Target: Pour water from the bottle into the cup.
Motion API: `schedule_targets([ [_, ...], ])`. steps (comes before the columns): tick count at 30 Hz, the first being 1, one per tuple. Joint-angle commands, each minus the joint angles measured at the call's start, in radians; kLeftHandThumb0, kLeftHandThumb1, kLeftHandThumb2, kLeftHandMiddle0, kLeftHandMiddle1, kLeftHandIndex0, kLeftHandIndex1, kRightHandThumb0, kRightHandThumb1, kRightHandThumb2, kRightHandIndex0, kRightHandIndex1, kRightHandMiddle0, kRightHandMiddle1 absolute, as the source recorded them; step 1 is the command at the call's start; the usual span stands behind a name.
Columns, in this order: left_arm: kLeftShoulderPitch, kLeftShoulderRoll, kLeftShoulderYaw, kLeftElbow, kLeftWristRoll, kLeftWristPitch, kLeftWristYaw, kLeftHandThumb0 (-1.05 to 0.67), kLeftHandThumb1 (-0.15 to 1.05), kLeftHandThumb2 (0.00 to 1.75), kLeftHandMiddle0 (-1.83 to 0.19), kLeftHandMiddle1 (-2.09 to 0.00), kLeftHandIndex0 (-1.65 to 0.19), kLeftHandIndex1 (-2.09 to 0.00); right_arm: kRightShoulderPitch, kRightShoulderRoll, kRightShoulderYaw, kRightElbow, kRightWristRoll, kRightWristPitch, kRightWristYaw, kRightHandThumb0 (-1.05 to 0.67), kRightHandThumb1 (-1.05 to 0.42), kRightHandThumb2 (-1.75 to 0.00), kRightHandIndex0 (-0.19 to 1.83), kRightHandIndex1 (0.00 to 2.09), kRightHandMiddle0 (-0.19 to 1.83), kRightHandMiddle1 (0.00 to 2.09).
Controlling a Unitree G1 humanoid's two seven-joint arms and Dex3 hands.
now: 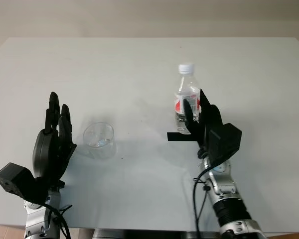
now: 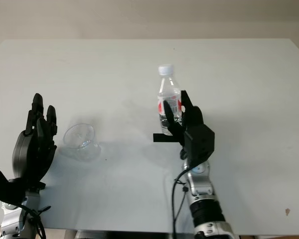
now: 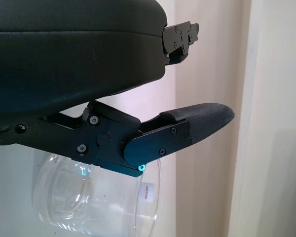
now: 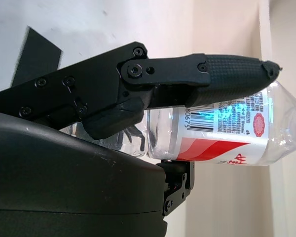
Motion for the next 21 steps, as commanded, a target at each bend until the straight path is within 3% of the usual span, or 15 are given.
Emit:
schedule_targets([
  [1, -0.021, 0.01, 0.007, 0.015, -0.011, -0.008, -0.005, -0.71, 1.05, 0.73, 0.19, 0.0, 0.19, 0.0, -0.001, 0.027, -0.005, 0.024, 0.003, -0.003, -0.019, -0.46, -1.05, -0.52, 1.19, 2.09, 0.75, 2.09],
  [8, -0.013, 0.017, 0.012, 0.013, -0.012, -0.014, -0.013, -0.71, 1.05, 0.72, 0.19, 0.0, 0.19, 0.0, 0.021, 0.033, 0.016, 0.051, -0.053, -0.049, -0.06, -0.46, -1.05, -0.53, 1.16, 2.09, 0.66, 2.09],
  [13, -0.016, 0.025, 0.011, 0.022, -0.01, -0.022, -0.018, -0.7, 1.05, 0.73, 0.19, 0.0, 0.19, 0.0, 0.031, 0.018, 0.029, 0.106, -0.087, -0.156, -0.062, -0.45, -1.05, -0.53, 1.11, 2.09, 0.55, 2.09],
  [21, -0.021, 0.025, 0.012, 0.019, -0.008, -0.018, -0.006, -0.71, 1.05, 0.73, 0.19, 0.0, 0.19, 0.0, 0.036, -0.013, 0.06, 0.147, -0.15, -0.232, -0.065, -0.46, -1.05, -0.5, 1.07, 2.09, 0.59, 2.09],
])
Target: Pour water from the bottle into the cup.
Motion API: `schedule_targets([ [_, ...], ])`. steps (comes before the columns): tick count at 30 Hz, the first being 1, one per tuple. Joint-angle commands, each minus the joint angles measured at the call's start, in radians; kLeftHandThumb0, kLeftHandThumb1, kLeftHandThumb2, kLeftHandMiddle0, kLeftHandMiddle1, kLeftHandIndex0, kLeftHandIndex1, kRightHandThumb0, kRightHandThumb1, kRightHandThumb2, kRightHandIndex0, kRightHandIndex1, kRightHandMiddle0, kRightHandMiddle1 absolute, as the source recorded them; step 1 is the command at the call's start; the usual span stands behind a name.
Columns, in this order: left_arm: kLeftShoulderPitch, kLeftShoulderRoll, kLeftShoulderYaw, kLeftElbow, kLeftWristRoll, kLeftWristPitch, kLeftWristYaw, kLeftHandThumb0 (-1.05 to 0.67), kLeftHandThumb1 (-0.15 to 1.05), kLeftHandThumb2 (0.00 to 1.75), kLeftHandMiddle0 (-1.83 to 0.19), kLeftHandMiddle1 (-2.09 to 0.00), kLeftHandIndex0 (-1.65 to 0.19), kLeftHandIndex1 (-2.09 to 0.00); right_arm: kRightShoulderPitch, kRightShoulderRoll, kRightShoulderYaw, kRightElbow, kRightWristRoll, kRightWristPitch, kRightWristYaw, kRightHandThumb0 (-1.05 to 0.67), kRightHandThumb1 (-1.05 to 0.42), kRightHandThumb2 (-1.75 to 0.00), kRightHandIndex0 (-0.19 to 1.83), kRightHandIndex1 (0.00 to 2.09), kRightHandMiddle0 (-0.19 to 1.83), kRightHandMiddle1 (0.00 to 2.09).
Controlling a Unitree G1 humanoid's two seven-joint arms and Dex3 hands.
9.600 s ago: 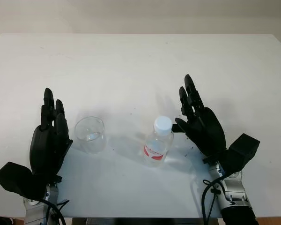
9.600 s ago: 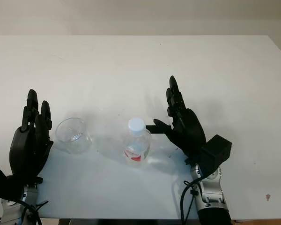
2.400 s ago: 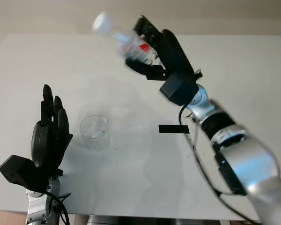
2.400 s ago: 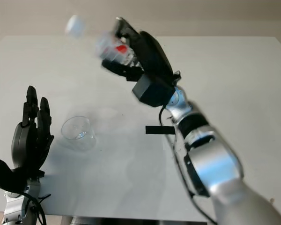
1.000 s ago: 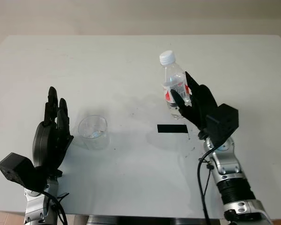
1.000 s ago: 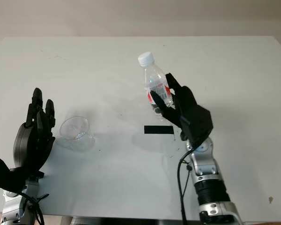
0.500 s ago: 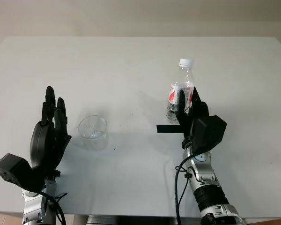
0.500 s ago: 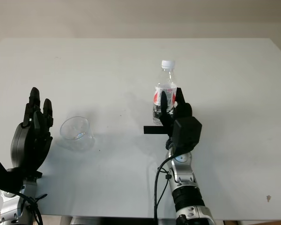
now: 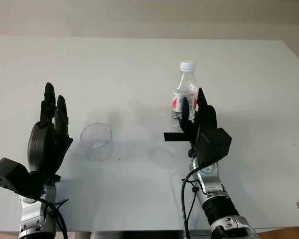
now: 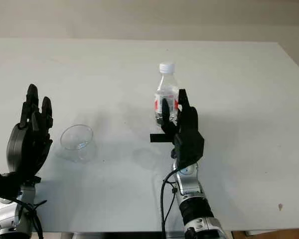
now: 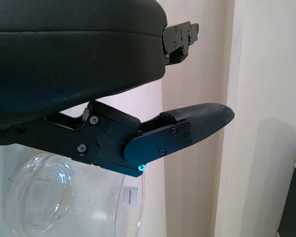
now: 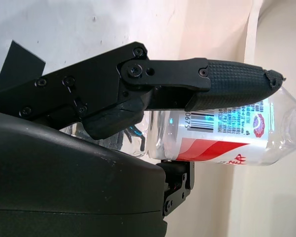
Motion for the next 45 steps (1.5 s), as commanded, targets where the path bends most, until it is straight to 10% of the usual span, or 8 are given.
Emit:
schedule_targets([
  [1, 0.018, -0.007, 0.003, 0.015, -0.005, -0.004, 0.002, -0.71, 1.05, 0.72, 0.19, 0.0, 0.19, 0.0, 0.061, -0.021, 0.01, 0.046, -0.027, -0.023, -0.01, -0.46, -1.05, -0.5, 1.04, 2.09, 0.59, 2.09],
  [7, 0.022, 0.0, 0.007, 0.012, -0.002, -0.01, 0.001, -0.7, 1.05, 0.74, 0.19, 0.0, 0.19, 0.0, 0.072, -0.017, 0.02, 0.054, -0.053, -0.025, -0.041, -0.46, -1.05, -0.5, 0.89, 2.09, 0.55, 2.09],
  [13, 0.029, 0.009, 0.01, -0.001, -0.007, 0.002, -0.003, -0.7, 1.05, 0.74, 0.19, 0.0, 0.19, 0.0, 0.088, -0.003, 0.023, 0.063, -0.052, -0.013, -0.063, -0.46, -1.05, -0.47, 0.23, 1.9, 0.19, 2.05],
  [23, 0.017, 0.02, 0.018, 0.01, -0.019, 0.009, -0.019, -0.7, 1.05, 0.74, 0.19, 0.0, 0.19, 0.0, 0.112, 0.016, 0.009, 0.059, 0.001, -0.007, -0.052, -0.51, -1.05, -0.44, 0.09, 1.55, 0.07, 1.7],
  [26, 0.012, 0.022, 0.02, 0.02, -0.022, 0.001, -0.024, -0.7, 1.05, 0.73, 0.19, 0.0, 0.19, 0.0, 0.133, 0.011, 0.008, 0.029, 0.049, -0.014, 0.026, -0.61, -1.05, -0.31, 0.12, 0.91, 0.01, 1.35],
  [30, 0.006, 0.028, 0.024, 0.034, -0.023, -0.004, -0.033, -0.71, 1.05, 0.74, 0.19, 0.0, 0.19, 0.0, 0.154, -0.026, 0.017, 0.026, 0.109, -0.057, 0.199, -0.69, -1.05, -0.19, -0.06, 0.09, -0.12, 0.28],
  [45, 0.005, 0.025, 0.019, 0.03, -0.021, 0.001, -0.027, -0.7, 1.05, 0.74, 0.19, 0.0, 0.19, 0.0, 0.174, -0.073, 0.0, -0.05, 0.094, -0.009, 0.264, -0.8, -1.05, -0.1, -0.19, 0.0, -0.19, 0.0],
])
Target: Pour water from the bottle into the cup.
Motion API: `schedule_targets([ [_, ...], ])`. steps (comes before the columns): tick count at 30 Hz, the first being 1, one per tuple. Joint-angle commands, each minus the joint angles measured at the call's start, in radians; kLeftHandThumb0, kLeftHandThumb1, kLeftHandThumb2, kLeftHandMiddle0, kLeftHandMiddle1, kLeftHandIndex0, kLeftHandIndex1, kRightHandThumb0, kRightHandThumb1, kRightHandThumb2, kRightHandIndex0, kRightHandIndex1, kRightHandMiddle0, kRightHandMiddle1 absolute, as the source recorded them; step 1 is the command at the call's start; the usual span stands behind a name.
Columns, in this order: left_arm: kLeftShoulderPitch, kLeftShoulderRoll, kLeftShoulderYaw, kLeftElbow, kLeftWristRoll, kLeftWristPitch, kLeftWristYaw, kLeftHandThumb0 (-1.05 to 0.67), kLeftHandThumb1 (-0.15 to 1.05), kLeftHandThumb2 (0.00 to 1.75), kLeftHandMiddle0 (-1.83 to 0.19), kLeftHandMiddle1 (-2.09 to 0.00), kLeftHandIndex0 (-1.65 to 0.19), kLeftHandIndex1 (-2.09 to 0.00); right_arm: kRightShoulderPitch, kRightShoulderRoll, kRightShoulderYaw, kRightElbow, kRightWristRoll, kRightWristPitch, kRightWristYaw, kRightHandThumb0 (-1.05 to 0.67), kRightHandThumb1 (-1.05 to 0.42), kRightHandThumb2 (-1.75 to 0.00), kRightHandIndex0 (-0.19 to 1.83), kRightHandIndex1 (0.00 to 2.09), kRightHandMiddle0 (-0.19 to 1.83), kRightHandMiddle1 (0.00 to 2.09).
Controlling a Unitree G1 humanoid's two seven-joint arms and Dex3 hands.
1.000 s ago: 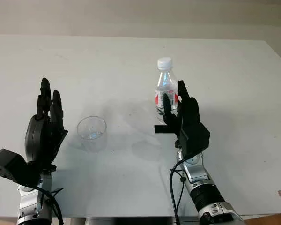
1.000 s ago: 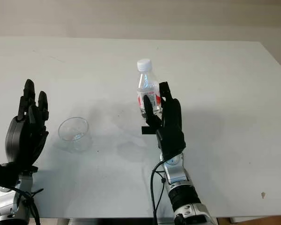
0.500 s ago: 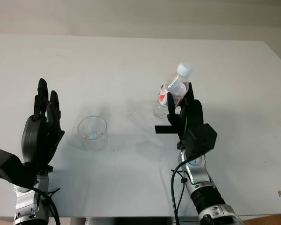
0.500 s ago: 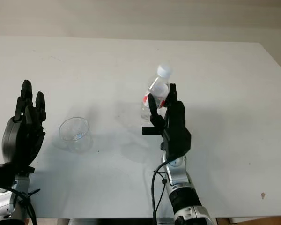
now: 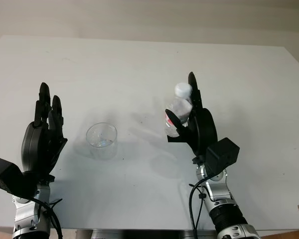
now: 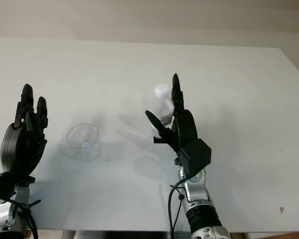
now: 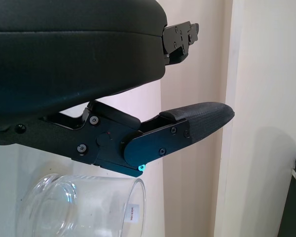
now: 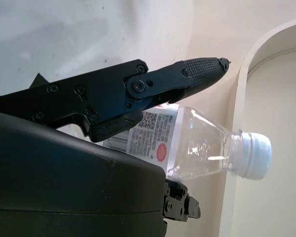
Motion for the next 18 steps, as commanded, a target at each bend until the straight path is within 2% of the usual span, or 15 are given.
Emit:
schedule_targets([
  [1, 0.013, -0.011, -0.006, 0.005, -0.001, -0.002, 0.001, -0.7, 1.05, 0.74, 0.19, 0.0, 0.19, 0.0, 0.076, -0.018, -0.008, 0.036, -0.001, 0.007, 0.001, -0.8, -1.05, -0.1, -0.19, 0.0, -0.19, 0.0],
  [8, 0.007, -0.008, 0.004, 0.028, -0.008, -0.017, -0.009, -0.7, 1.05, 0.75, 0.19, 0.0, 0.19, 0.0, 0.073, -0.022, -0.024, 0.022, 0.011, 0.029, -0.003, -0.87, -1.04, -0.06, -0.19, 0.0, -0.19, 0.0],
  [13, 0.013, -0.01, 0.004, 0.015, -0.008, -0.006, 0.001, -0.7, 1.05, 0.74, 0.19, 0.0, 0.19, 0.0, 0.059, -0.069, -0.059, -0.005, 0.035, 0.069, 0.02, -0.96, -1.05, -0.06, -0.19, 0.0, -0.19, 0.0],
  [18, 0.023, -0.013, -0.004, -0.001, 0.005, -0.009, 0.008, -0.7, 1.05, 0.75, 0.19, 0.0, 0.19, 0.0, 0.091, -0.111, -0.047, -0.059, 0.014, 0.091, 0.048, -0.98, -1.04, -0.06, -0.19, 0.0, -0.19, 0.0],
])
